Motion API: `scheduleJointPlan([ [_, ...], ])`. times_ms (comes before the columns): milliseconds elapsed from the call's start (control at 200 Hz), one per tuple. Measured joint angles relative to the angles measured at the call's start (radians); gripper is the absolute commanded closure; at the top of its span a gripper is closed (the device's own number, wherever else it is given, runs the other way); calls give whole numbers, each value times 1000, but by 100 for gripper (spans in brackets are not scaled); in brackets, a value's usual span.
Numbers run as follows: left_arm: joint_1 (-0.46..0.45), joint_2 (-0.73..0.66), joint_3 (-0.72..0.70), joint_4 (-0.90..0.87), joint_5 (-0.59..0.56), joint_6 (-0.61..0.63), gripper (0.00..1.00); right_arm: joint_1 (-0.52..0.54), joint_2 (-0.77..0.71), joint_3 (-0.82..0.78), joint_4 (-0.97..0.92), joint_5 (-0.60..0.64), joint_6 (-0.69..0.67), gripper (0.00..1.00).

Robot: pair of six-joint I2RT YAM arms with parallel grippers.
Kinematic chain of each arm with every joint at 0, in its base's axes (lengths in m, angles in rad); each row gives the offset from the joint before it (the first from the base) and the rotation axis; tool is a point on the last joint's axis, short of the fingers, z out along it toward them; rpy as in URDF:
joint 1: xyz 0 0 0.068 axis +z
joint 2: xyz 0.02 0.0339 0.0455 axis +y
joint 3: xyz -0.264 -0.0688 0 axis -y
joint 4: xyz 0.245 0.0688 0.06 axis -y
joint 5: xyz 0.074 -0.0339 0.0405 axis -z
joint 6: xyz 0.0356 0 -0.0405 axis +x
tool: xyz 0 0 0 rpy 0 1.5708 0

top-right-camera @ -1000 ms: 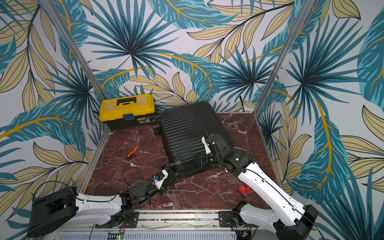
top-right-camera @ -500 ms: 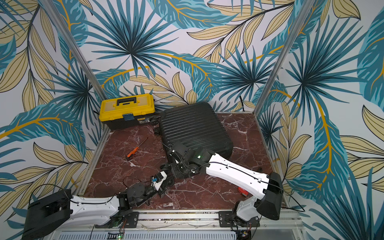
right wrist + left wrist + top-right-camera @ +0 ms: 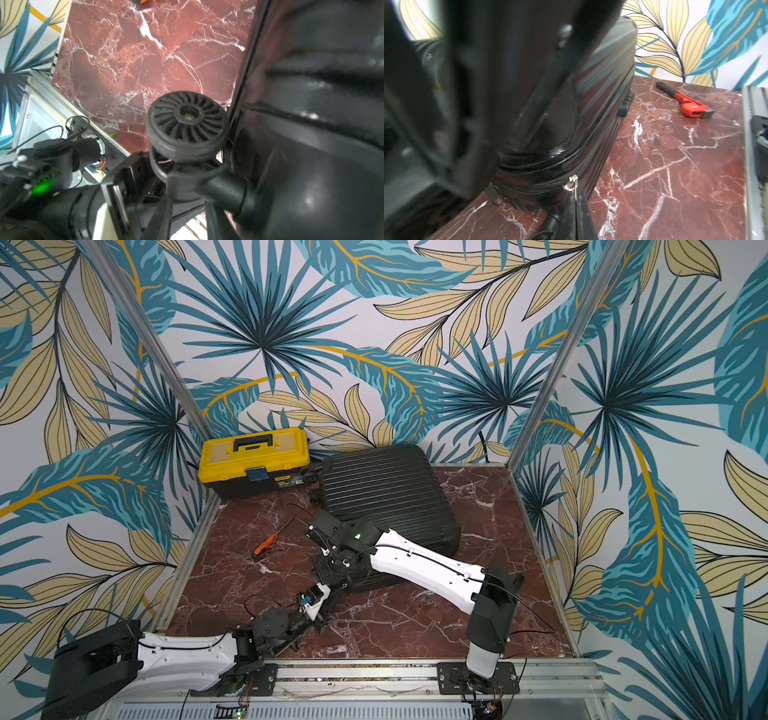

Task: Open the suitcase zippers
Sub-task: Unzip the zipper on the suitcase, then adjust the suitcase at the center of the board.

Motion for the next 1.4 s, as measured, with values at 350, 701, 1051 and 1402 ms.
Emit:
scheduleJointPlan([
  [350, -9, 178, 146, -10, 9, 19, 100, 9, 60, 31, 122, -82, -6, 43],
  [701, -12, 249, 179, -8, 4, 39, 100, -264, -510, -255, 126, 109, -37, 35],
  [1051, 13, 198, 159, -13, 41, 44, 100, -948, -394, -392, 229, 67, 53, 35],
  [1402, 50, 105, 127, -60, 60, 44, 100, -1061, -15, -278, 249, -55, -21, 37],
])
